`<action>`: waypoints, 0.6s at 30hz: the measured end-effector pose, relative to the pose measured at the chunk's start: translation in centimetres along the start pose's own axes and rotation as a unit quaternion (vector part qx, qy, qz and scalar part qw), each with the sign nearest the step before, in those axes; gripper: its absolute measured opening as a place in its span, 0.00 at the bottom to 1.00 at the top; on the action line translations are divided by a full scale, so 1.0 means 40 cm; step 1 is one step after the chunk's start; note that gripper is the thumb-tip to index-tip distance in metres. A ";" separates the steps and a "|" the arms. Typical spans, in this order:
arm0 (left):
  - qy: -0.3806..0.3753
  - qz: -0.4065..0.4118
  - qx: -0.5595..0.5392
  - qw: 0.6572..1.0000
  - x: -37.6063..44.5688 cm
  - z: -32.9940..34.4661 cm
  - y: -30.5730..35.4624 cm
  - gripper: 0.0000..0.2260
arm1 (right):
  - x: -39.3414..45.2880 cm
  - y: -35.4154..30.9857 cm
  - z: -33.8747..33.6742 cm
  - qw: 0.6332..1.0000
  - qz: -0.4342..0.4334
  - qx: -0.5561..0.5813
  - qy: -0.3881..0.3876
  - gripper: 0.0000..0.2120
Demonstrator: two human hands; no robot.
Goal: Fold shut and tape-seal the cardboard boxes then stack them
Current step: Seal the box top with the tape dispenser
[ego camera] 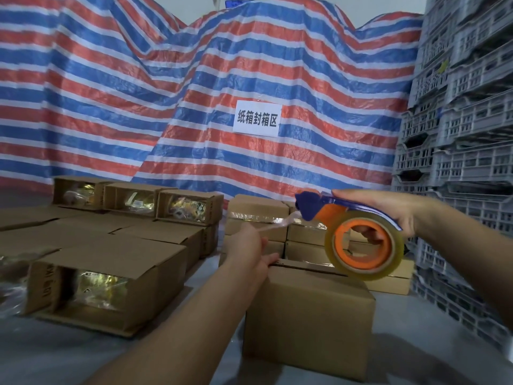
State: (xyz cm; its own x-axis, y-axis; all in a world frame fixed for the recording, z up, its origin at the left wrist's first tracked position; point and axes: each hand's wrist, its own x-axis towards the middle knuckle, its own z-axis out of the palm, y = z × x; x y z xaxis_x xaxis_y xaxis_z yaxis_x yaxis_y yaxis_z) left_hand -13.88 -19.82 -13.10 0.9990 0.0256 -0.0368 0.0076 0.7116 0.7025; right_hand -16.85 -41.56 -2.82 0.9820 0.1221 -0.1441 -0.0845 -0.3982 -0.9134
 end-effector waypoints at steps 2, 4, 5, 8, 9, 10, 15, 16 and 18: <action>-0.006 0.001 -0.009 1.000 -0.002 -0.002 -0.002 0.14 | 0.010 0.008 0.009 0.999 0.012 -0.027 -0.018 0.29; -0.009 0.007 0.007 1.000 0.001 -0.007 -0.005 0.12 | 0.019 0.009 0.012 0.998 0.016 -0.051 -0.035 0.32; -0.011 0.013 0.024 1.000 0.006 -0.012 -0.001 0.11 | 0.021 0.008 0.014 0.997 0.016 -0.062 -0.042 0.31; 0.003 0.054 0.120 0.991 0.031 -0.054 0.035 0.09 | 0.026 -0.003 0.021 0.995 0.022 -0.085 -0.040 0.30; 0.008 0.072 0.168 0.983 0.042 -0.078 0.050 0.08 | 0.026 -0.008 0.027 0.995 0.025 -0.092 -0.038 0.30; 0.007 0.085 0.213 0.973 0.051 -0.105 0.061 0.07 | 0.027 -0.015 0.034 0.994 0.029 -0.096 -0.039 0.30; 0.006 0.061 0.352 0.934 0.066 -0.196 0.053 0.09 | 0.039 -0.044 0.072 0.986 0.036 -0.154 -0.057 0.33; 0.007 0.059 0.360 0.931 0.068 -0.203 0.044 0.09 | 0.043 -0.047 0.075 0.985 0.040 -0.155 -0.060 0.32; 0.003 0.048 0.360 0.932 0.070 -0.213 0.027 0.10 | 0.048 -0.049 0.077 0.985 0.049 -0.157 -0.059 0.32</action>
State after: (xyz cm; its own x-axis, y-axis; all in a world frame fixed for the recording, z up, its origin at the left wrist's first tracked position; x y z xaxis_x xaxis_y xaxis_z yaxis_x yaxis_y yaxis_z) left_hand -11.46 -13.01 -18.51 0.9964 0.0699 0.0479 -0.0515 0.0501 0.9974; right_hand -15.31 -37.73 -2.48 0.9439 0.1664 -0.2853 -0.1028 -0.6729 -0.7325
